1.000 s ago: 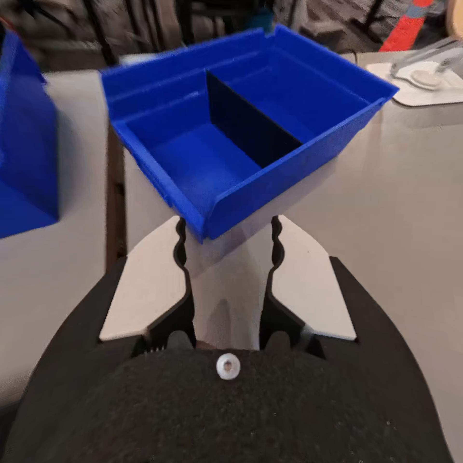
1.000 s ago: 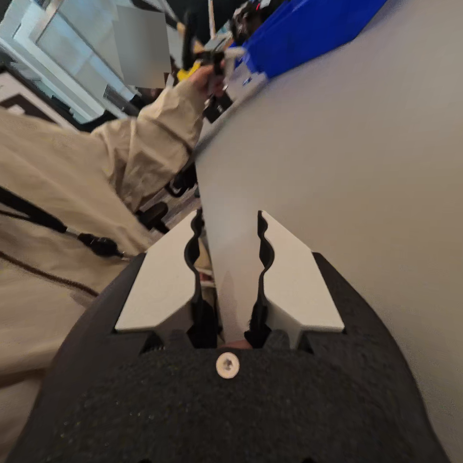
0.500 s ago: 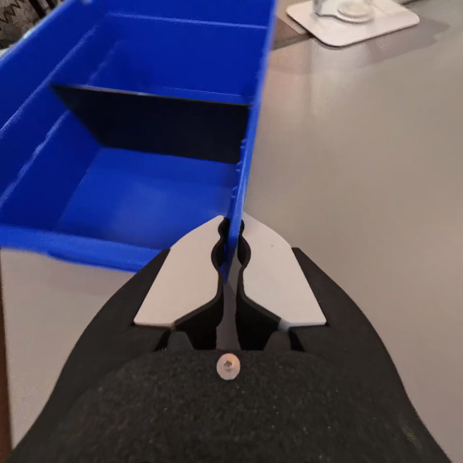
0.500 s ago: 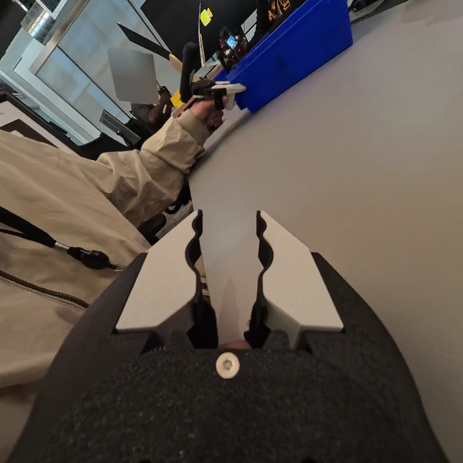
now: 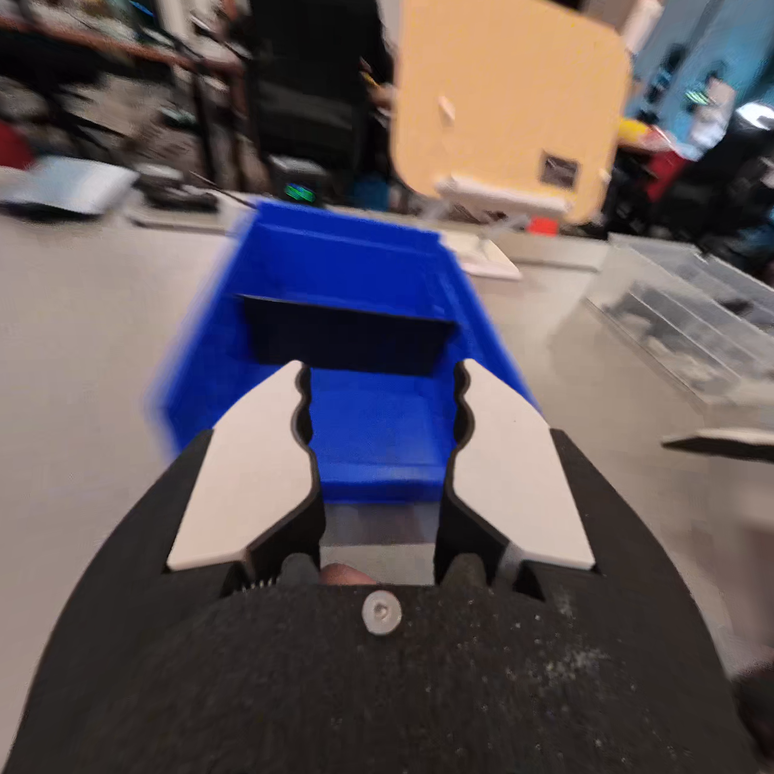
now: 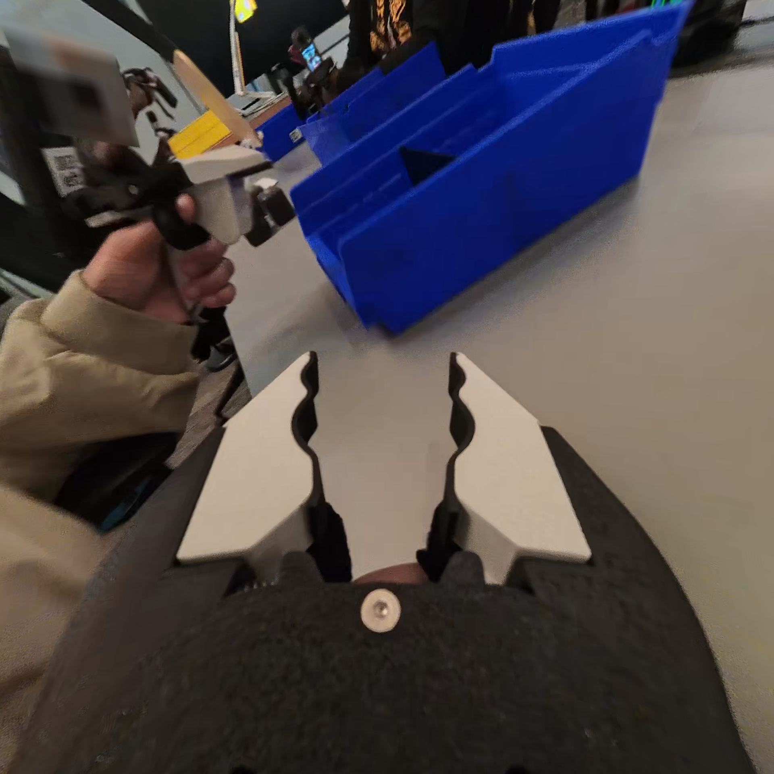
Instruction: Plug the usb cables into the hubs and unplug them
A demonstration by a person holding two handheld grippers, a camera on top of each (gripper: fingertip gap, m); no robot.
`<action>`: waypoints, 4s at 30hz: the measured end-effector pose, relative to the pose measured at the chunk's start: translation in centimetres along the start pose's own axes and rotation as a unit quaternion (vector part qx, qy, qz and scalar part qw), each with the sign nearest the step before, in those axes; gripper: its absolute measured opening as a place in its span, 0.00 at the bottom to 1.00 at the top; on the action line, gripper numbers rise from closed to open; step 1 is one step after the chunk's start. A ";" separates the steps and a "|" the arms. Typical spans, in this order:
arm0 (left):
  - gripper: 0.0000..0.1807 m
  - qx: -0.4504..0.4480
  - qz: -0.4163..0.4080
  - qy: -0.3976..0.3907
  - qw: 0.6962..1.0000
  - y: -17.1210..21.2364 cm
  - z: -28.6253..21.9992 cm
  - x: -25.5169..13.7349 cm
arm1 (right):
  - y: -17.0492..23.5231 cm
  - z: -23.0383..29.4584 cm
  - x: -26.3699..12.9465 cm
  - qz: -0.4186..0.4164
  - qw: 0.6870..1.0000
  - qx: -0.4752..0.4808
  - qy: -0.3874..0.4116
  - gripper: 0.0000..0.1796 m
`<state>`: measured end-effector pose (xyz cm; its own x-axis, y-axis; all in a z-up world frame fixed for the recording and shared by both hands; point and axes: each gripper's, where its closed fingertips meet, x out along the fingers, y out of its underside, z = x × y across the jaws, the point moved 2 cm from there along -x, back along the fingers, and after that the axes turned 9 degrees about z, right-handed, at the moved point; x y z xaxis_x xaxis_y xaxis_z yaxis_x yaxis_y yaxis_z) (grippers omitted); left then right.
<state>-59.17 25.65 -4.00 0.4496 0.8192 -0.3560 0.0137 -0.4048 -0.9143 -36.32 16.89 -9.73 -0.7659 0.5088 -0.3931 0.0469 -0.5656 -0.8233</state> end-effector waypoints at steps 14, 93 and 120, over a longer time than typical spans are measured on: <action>0.03 0.027 0.148 -0.024 0.988 6.1 0.4 4.1 | -2.9 -4.4 5.3 -0.010 0.951 -0.010 0.310 0.04; 0.03 0.015 -0.043 -0.016 0.999 -5.0 -14.0 4.4 | -14.2 -4.9 -11.8 -0.216 0.840 -0.007 0.498 0.01; 0.02 0.016 0.087 -0.086 0.992 3.7 11.4 8.0 | -7.6 -4.9 16.2 -0.057 0.897 0.003 0.439 0.03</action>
<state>-65.73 35.31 -12.45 0.2828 0.7969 -0.5339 -0.0808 -0.5348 -0.8411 -45.88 32.58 -11.87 0.0346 0.8766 -0.4799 -0.0040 -0.4801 -0.8772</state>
